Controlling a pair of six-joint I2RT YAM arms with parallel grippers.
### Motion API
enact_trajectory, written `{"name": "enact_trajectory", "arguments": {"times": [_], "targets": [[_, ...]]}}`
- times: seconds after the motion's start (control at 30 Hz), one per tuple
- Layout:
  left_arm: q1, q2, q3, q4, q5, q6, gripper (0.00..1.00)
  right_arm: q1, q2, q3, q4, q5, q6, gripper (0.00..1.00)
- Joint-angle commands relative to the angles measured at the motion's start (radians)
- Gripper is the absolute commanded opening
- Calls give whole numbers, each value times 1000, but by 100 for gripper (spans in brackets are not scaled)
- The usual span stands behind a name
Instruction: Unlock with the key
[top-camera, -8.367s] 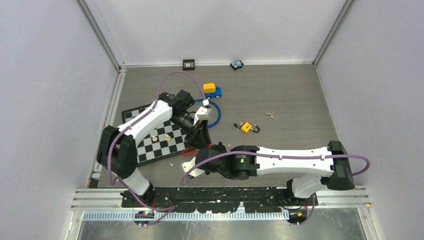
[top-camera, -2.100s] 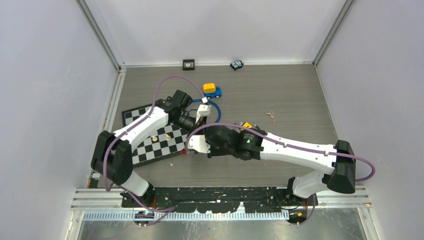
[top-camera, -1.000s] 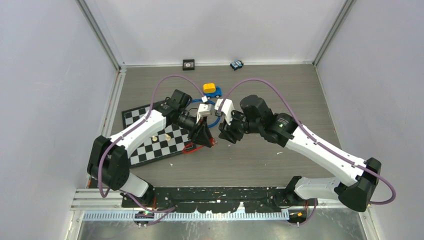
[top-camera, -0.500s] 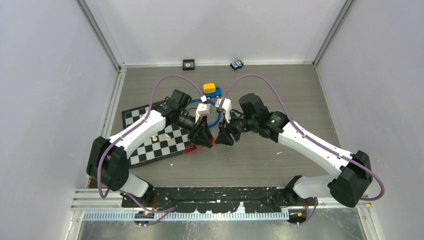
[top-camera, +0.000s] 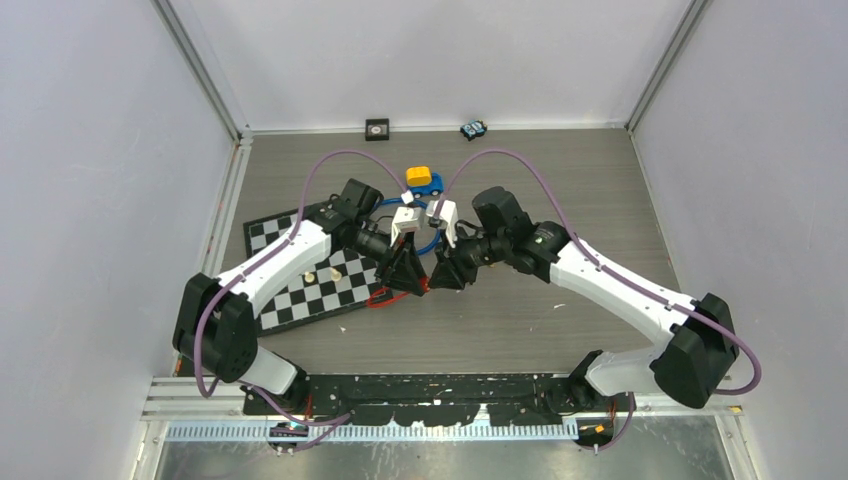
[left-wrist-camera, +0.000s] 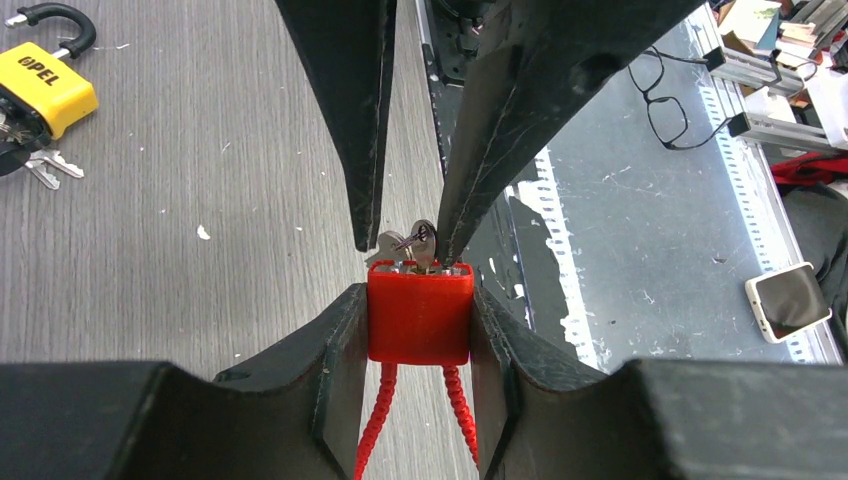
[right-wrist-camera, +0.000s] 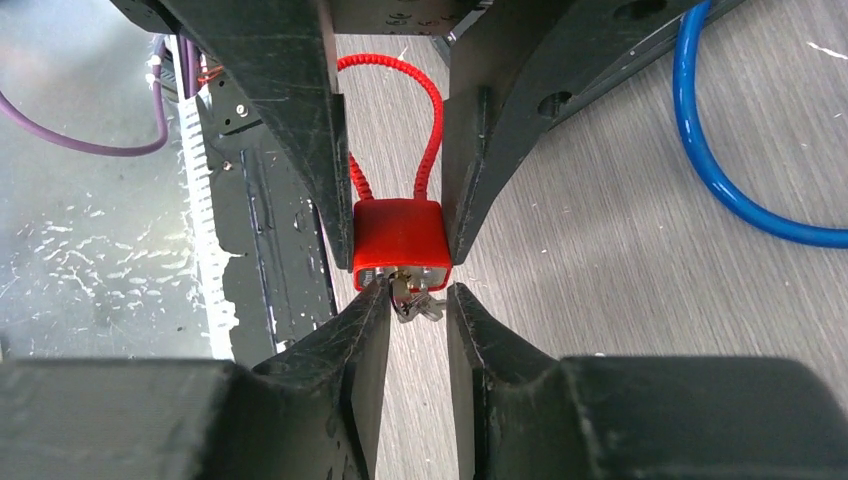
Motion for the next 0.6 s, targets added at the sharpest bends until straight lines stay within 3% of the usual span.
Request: {"name": "enact_trajectory", "arguments": {"times": [0.0,0.17,0.3,0.57], "targets": [[5,-38,0,26,47,-7,0,0,16,40,41,-35,15,30],[5,-39,-2,31,22,-5,0,-1,21,43,44,-37,32,10],[5,-40,-5,44,-39,-6,0,-9,31,50,57,-34,76,1],[-2,-34,12,73,-215,17,0,-75,123,78,112,-93,272,1]]}}
